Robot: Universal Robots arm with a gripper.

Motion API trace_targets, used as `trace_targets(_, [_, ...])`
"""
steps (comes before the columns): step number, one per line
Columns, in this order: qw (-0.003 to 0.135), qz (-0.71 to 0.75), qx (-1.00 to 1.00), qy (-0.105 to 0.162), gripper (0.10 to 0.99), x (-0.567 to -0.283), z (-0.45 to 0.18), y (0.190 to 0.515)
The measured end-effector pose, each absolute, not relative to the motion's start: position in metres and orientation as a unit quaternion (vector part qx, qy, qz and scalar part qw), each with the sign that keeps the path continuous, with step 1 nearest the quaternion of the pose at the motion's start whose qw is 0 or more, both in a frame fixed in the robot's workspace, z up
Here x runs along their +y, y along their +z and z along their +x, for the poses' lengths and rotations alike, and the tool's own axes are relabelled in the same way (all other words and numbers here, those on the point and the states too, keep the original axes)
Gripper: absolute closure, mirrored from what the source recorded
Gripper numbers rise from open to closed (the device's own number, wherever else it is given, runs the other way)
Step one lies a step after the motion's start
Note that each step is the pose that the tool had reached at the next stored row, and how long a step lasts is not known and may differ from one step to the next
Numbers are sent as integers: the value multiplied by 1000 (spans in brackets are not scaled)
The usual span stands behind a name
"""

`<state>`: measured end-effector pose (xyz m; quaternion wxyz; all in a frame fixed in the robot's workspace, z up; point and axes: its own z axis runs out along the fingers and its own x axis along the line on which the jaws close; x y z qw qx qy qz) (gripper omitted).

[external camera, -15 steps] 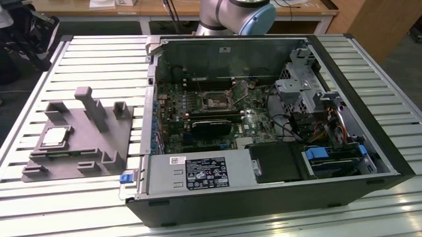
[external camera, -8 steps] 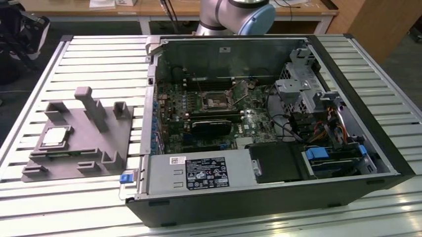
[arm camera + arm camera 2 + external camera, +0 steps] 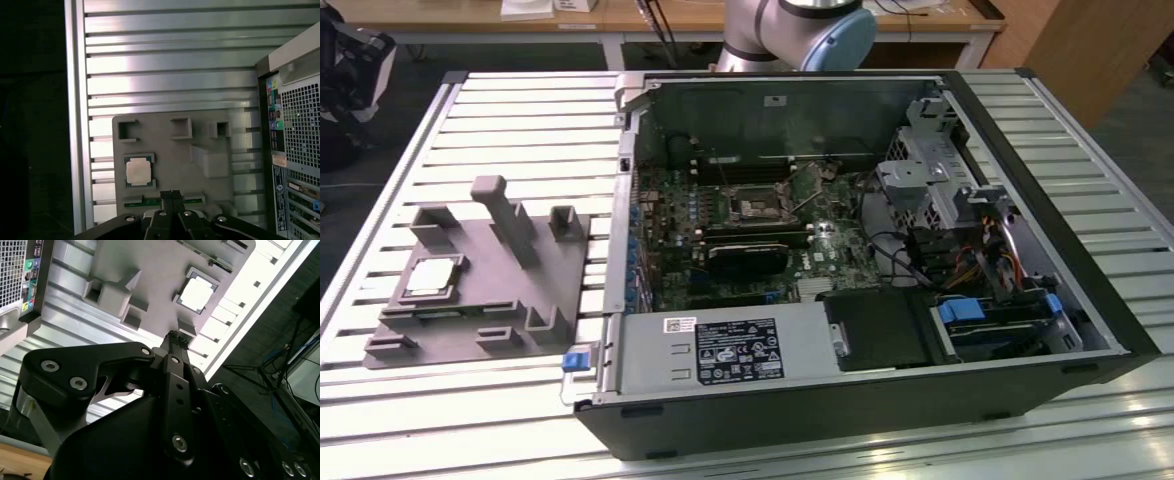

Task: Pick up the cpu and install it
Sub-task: 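Reach for the cpu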

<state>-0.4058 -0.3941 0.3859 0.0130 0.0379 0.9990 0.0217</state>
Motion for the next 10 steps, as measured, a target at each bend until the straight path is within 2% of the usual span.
trace_targets(10, [13,38,999,22,980,-394,-422,385])
